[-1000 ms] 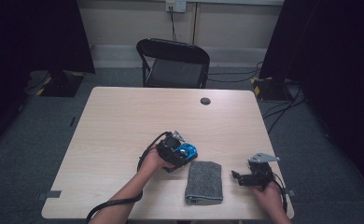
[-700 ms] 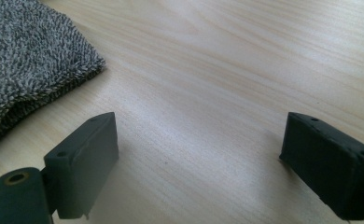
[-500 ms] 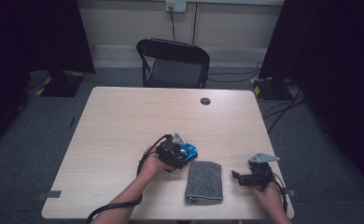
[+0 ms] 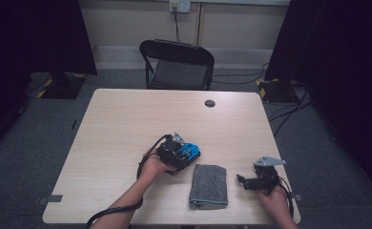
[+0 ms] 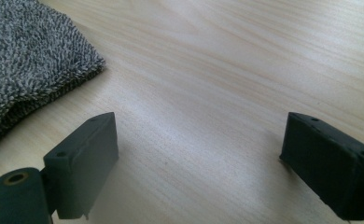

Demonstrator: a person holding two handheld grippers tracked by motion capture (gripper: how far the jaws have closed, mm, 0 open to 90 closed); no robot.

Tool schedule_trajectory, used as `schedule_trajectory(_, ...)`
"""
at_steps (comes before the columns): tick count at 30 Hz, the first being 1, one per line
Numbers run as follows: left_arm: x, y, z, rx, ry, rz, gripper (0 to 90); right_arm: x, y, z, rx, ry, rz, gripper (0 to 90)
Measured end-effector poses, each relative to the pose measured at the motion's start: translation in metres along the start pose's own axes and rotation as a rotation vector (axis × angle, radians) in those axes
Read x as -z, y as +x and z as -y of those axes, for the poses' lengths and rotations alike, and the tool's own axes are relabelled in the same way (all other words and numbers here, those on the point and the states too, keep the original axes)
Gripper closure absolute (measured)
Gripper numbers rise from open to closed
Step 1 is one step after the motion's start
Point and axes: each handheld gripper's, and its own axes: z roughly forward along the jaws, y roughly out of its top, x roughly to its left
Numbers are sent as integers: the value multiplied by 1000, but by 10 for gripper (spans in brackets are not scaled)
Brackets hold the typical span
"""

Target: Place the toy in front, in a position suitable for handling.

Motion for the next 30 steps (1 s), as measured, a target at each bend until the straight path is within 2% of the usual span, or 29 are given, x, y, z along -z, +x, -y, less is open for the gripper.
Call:
schedule_trajectory(10, 15, 15, -1, 25, 8, -37, 271, 0, 0, 0, 0, 0, 0, 103)
schedule_trajectory(11, 15, 16, 0, 23, 12, -51, 271, 0, 0, 0, 0, 0, 0, 103)
schedule_trajectory(13, 13, 16, 2, 18, 21, -65, 271, 0, 0, 0, 0, 0, 0, 103)
schedule_trajectory(17, 7, 16, 6, 23, 21, -67, 270, 0, 0, 0, 1, 0, 0, 103)
schedule_trajectory(21, 1, 14, 7, -13, 37, -78, 270, 0, 0, 0, 1, 0, 0, 103)
schedule_trajectory(26, -3, 13, 8, -4, 44, -80, 268, 0, 0, 0, 1, 0, 0, 103)
schedule_trajectory(28, -3, 13, 8, -28, 47, -84, 266, 0, 0, 0, 1, 0, 0, 103)
schedule_trajectory(30, -2, 13, 9, -28, 41, -78, 261, 0, 0, 0, 1, 0, 0, 103)
